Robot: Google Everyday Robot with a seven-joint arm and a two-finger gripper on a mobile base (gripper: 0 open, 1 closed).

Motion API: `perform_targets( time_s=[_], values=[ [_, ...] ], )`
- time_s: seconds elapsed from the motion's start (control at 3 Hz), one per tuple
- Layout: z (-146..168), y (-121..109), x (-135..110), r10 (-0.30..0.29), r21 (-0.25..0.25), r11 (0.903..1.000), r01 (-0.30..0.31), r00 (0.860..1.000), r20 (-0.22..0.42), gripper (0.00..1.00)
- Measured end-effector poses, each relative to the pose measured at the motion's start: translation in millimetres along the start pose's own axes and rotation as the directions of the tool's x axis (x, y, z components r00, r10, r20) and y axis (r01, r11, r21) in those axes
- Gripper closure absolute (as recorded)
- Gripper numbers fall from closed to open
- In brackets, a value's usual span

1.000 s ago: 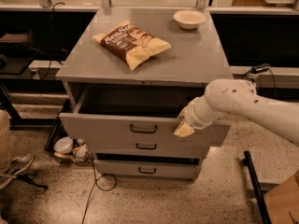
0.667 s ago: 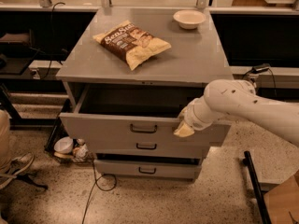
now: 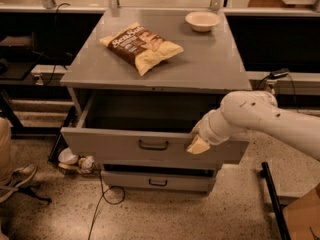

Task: Open top drawer

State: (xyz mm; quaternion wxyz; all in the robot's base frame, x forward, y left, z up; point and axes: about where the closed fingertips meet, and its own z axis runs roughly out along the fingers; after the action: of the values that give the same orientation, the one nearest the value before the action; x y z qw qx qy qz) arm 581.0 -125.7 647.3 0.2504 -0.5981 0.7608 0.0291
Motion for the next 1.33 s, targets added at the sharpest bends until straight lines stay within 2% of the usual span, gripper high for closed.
perform_targets(
  time_s=[0.33,0.67,1.33],
  values=[
    [-1.5,-0.4,-0.7,0.000,0.000,1.0000,0.000,1.000,0.000,1.00],
    [-9.9,22.7,6.7,0.028,0.003,0.9996,-0.028,0.999,-0.016,1.00],
    [-10.6,24.5,7.0,0.028,0.003,0.9996,-0.028,0.999,-0.016,1.00]
  ],
)
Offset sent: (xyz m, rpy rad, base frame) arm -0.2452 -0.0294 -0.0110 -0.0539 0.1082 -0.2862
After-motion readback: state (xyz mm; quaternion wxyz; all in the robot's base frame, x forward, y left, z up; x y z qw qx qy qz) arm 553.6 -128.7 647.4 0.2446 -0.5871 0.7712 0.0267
